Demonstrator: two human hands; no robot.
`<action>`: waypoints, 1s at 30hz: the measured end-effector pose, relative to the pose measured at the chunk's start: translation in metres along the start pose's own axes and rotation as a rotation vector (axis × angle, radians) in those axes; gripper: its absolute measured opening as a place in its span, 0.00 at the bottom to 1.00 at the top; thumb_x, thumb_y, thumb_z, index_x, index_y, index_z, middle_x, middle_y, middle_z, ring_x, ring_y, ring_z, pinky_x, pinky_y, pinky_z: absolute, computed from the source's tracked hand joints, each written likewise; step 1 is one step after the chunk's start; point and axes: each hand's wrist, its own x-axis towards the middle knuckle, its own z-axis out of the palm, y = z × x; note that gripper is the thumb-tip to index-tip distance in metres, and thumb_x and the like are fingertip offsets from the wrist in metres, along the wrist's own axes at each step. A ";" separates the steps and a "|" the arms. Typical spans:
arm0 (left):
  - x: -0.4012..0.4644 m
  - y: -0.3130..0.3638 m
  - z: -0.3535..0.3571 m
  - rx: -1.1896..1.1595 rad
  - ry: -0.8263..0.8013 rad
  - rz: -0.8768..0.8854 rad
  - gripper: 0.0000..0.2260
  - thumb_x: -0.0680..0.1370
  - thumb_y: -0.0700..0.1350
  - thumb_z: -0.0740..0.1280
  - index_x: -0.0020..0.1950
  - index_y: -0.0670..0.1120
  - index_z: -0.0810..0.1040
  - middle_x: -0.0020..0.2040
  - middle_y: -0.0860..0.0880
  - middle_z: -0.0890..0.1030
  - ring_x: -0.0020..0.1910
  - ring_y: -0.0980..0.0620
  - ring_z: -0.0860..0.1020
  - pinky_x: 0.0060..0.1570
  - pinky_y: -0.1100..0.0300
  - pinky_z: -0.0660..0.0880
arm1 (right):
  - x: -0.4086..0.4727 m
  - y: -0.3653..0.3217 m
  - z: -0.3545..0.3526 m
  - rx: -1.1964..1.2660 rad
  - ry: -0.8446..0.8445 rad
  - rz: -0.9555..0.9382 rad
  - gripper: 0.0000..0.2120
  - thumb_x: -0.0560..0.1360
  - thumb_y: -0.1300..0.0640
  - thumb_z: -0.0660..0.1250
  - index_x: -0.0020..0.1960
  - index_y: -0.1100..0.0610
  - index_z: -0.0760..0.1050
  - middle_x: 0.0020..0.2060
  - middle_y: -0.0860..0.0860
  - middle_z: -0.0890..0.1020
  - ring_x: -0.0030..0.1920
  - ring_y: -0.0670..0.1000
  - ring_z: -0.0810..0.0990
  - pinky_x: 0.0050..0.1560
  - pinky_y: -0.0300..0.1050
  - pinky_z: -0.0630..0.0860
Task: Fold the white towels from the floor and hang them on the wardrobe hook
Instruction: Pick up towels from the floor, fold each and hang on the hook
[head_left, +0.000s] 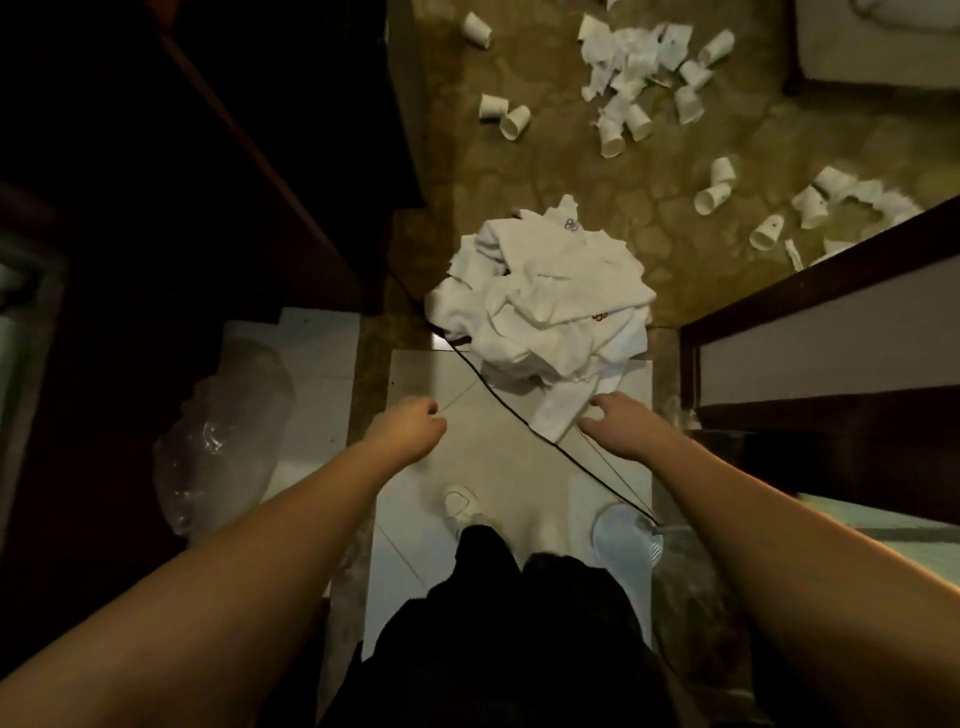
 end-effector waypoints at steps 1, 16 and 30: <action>0.015 0.001 -0.005 -0.001 -0.007 -0.002 0.12 0.81 0.49 0.60 0.58 0.44 0.77 0.56 0.43 0.78 0.50 0.45 0.77 0.46 0.55 0.72 | 0.013 -0.003 -0.002 0.025 0.000 0.006 0.30 0.81 0.44 0.61 0.78 0.58 0.64 0.75 0.59 0.67 0.73 0.60 0.68 0.69 0.51 0.67; 0.278 0.053 -0.005 -0.004 -0.190 0.030 0.11 0.82 0.46 0.61 0.56 0.41 0.78 0.57 0.41 0.79 0.56 0.40 0.78 0.53 0.53 0.74 | 0.251 0.011 -0.007 0.198 -0.097 0.095 0.26 0.82 0.48 0.63 0.75 0.59 0.67 0.72 0.59 0.71 0.71 0.59 0.71 0.72 0.54 0.67; 0.480 0.107 0.030 0.307 -0.061 0.329 0.23 0.80 0.41 0.64 0.73 0.54 0.66 0.63 0.45 0.72 0.51 0.44 0.73 0.52 0.49 0.77 | 0.420 -0.006 0.018 0.312 -0.060 0.025 0.32 0.79 0.50 0.68 0.79 0.54 0.61 0.71 0.59 0.75 0.68 0.60 0.74 0.66 0.49 0.70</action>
